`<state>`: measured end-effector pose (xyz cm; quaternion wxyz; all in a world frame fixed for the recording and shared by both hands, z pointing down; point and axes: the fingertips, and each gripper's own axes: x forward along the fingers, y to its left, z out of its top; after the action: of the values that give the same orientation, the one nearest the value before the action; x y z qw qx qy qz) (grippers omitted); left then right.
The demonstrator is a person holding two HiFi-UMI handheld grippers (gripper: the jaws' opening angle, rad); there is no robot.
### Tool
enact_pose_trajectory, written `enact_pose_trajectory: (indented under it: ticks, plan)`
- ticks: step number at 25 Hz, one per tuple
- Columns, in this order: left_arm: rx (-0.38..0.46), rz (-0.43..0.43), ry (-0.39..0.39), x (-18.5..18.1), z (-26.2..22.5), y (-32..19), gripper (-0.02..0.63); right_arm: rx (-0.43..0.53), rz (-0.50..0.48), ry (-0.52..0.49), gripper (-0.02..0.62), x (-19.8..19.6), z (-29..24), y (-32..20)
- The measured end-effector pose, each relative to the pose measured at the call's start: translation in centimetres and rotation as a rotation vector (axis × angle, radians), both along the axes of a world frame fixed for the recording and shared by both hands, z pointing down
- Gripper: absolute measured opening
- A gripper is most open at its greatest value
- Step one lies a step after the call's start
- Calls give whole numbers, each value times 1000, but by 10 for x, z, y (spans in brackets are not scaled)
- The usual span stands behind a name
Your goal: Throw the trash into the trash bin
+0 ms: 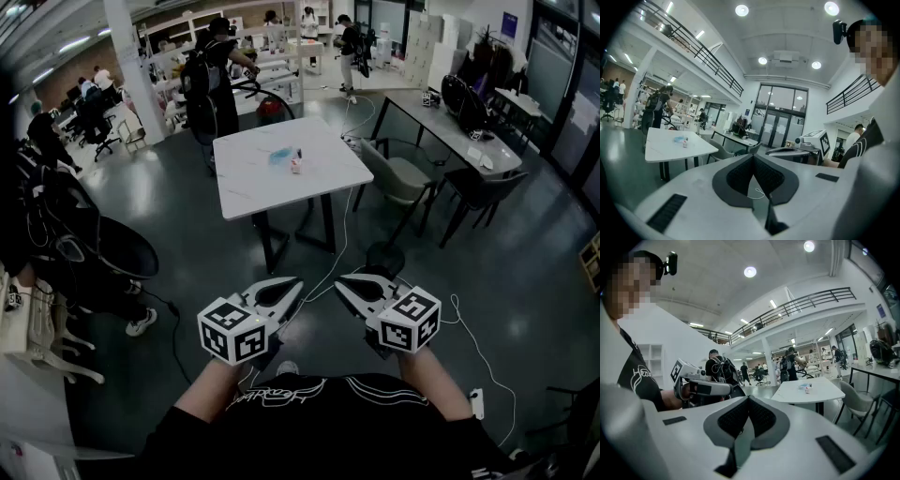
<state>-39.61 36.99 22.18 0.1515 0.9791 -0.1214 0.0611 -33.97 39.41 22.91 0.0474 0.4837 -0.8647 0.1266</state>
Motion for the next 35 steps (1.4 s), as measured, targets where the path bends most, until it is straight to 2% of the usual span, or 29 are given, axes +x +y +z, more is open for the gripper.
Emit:
enact_pose_trajectory:
  ticks: [10, 20, 27, 35]
  plan:
    - [0, 33, -5, 10, 2, 14, 5, 11, 7, 20, 32, -1, -3, 12]
    - [-61, 45, 4, 13, 18, -1, 5, -44, 45, -70, 32, 11, 15, -7]
    - [-99, 55, 1, 43, 41, -54, 5, -107, 90, -89, 32, 48, 43, -55]
    - [-209, 53, -56, 82, 87, -177, 5, -200, 159, -147, 32, 96, 86, -172]
